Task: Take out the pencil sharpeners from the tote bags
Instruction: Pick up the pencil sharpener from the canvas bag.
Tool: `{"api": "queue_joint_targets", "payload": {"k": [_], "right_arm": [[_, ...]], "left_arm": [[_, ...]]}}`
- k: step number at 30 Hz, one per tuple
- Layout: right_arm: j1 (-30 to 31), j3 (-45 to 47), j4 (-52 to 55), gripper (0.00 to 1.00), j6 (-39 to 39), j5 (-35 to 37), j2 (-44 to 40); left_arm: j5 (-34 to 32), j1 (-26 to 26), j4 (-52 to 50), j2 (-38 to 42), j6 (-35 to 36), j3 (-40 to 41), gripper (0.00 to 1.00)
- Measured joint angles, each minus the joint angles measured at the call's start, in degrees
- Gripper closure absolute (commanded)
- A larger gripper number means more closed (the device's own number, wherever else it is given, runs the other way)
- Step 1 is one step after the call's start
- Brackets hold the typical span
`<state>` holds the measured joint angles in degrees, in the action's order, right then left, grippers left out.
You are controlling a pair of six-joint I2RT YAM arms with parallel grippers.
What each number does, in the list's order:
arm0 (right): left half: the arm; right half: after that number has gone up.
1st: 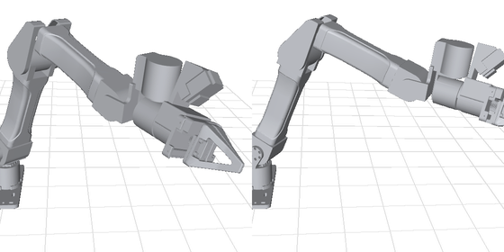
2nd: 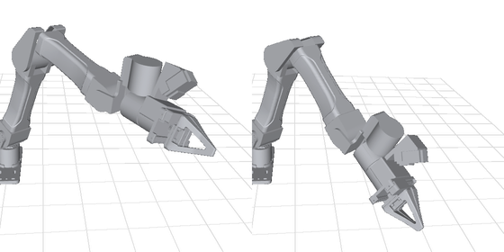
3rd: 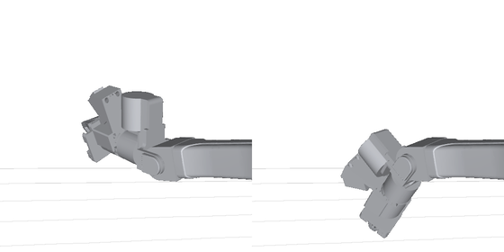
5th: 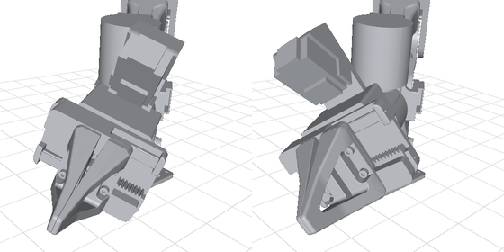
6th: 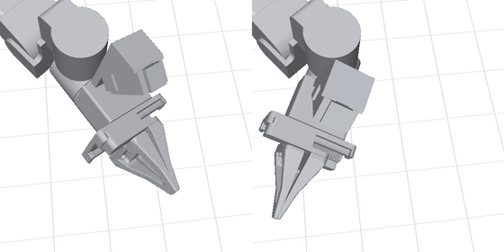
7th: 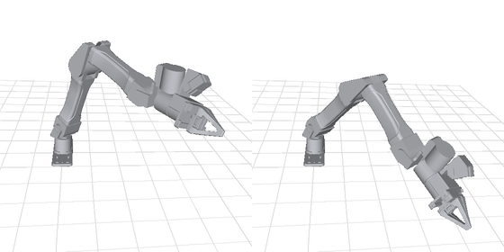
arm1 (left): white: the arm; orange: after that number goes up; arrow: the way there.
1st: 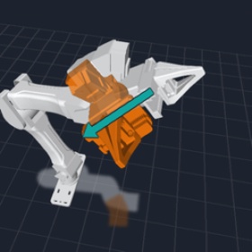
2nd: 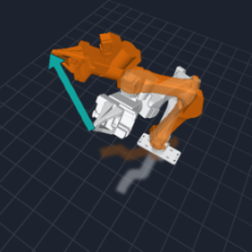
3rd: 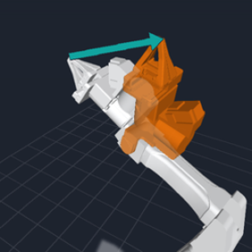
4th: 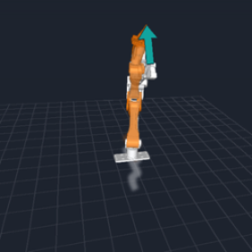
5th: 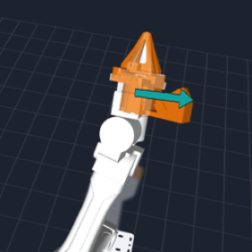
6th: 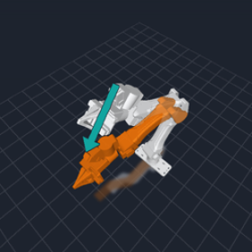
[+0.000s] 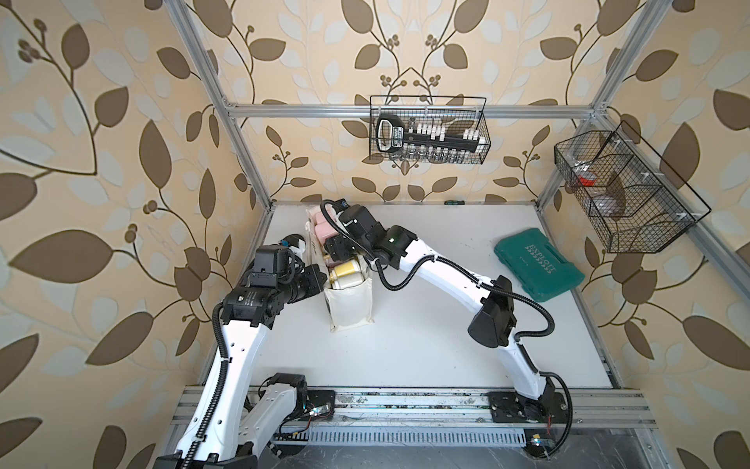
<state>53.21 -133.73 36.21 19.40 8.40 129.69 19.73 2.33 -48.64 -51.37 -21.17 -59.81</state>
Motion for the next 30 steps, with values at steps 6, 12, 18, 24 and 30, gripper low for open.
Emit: {"api": "queue_joint_targets", "payload": {"k": [6,12,18,24,30], "right_arm": [[0.28,0.37,0.35,0.41,0.0,-1.42,-2.49],[0.68,1.46,0.79,0.41,-0.13,-1.95,-7.28],[0.42,6.21,0.48,0.4,-2.38,-1.62,-15.58],[-5.18,19.21,-3.41,0.39,-3.21,-2.47,-26.82],[-18.32,36.87,-10.34,0.39,-0.81,-4.79,-32.94]], "left_arm": [[-0.11,0.0,-0.02,0.0,0.0,0.02,1.0],[-0.17,0.0,0.02,0.02,0.0,0.13,1.0],[-0.2,0.0,0.09,0.26,0.0,0.35,1.0],[-0.22,0.0,0.28,0.37,0.0,0.5,1.0],[-0.2,0.0,0.37,0.37,0.0,0.57,1.0]]}}
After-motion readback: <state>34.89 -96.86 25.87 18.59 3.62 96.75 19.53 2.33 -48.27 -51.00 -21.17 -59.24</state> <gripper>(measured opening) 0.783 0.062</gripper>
